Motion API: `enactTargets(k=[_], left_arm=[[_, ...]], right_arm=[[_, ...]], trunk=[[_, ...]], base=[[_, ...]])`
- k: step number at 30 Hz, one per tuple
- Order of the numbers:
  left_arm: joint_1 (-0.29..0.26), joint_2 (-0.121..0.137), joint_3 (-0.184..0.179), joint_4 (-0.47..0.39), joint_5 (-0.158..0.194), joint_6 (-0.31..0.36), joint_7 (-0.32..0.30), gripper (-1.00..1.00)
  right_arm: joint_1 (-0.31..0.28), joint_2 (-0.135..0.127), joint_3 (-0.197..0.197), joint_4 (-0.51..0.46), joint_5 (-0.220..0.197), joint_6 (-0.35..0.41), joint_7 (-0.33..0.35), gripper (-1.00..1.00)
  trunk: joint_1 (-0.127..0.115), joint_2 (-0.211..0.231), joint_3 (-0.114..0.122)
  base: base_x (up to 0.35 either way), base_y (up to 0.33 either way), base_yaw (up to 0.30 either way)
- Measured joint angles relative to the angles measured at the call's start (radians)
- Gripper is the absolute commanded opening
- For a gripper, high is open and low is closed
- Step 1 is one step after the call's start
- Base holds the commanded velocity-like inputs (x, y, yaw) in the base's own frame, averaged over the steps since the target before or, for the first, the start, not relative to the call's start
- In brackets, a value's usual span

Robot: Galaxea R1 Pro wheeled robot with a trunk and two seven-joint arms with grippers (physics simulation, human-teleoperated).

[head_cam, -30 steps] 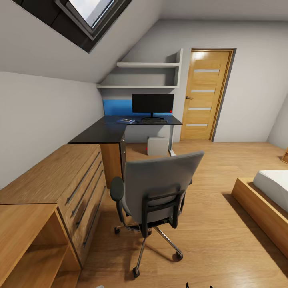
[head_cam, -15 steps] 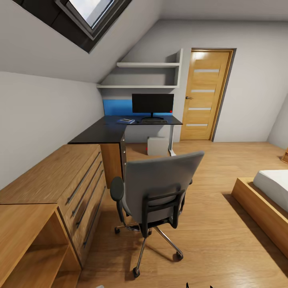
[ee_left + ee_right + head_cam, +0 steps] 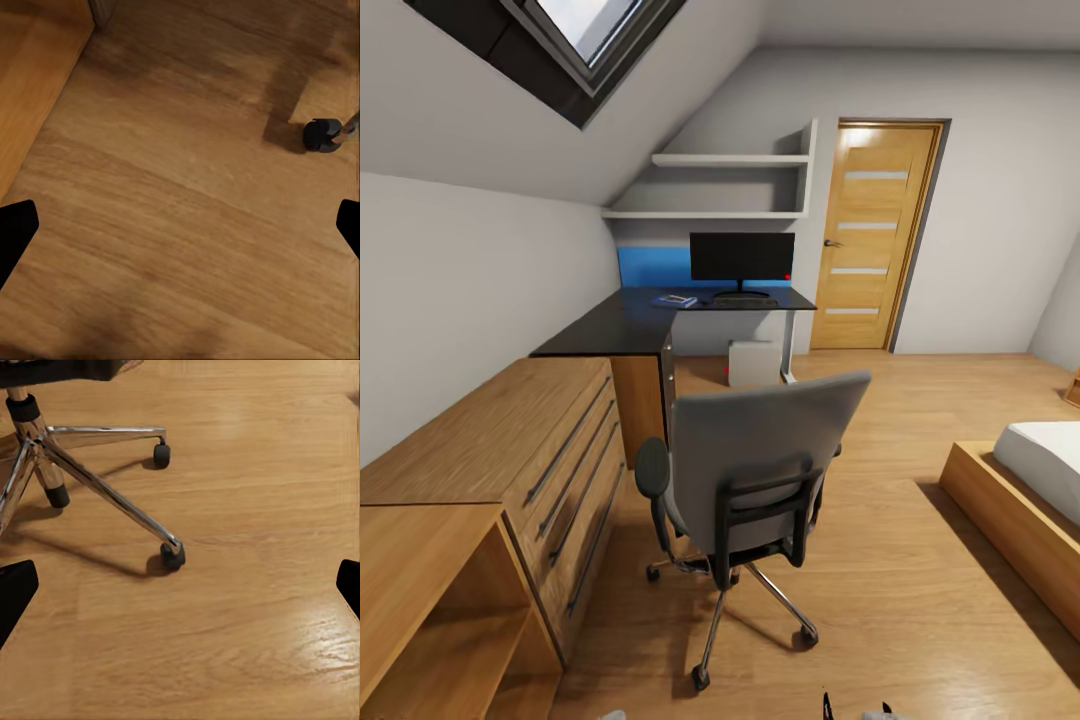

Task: In the bedroom, organize the workspace by keeping the computer under the desk, ensuring the monitor is on the desk, placing the keyboard on the desk next to the monitor, placing the mouse on the desk next to the keyboard, moving the folder from the swivel chair onto the desk next to the mouse, stacking the notebook on top of the folder with the pen on top of the notebook, and positioning the swivel chair next to the desk.

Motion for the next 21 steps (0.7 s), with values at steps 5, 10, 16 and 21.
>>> enactTargets(k=[5,10,16,21], left_arm=[[-0.191,-0.050,-0.001,-0.067,-0.014,0.210,0.158,1.00],[-0.286,-0.055,-0.001,-0.068,-0.014,0.298,0.165,1.00],[-0.391,-0.056,-0.001,-0.068,-0.013,0.326,0.165,1.00],[-0.438,-0.058,-0.001,-0.067,-0.008,0.363,0.163,1.00]], right_arm=[[-0.129,-0.012,-0.005,-0.114,-0.005,0.052,-0.007,1.00],[-0.250,-0.017,-0.006,-0.112,-0.006,0.230,-0.005,1.00],[-0.330,-0.019,-0.016,-0.117,-0.023,0.314,-0.004,1.00],[-0.338,-0.009,-0.020,-0.131,-0.092,0.345,0.003,1.00]], trunk=[[0.019,-0.035,-0.015],[0.038,-0.070,-0.031],[0.061,-0.112,-0.050],[0.081,-0.147,-0.066]], base=[[0.000,0.000,0.000],[0.000,0.000,0.000],[0.000,0.000,0.000],[0.000,0.000,0.000]])
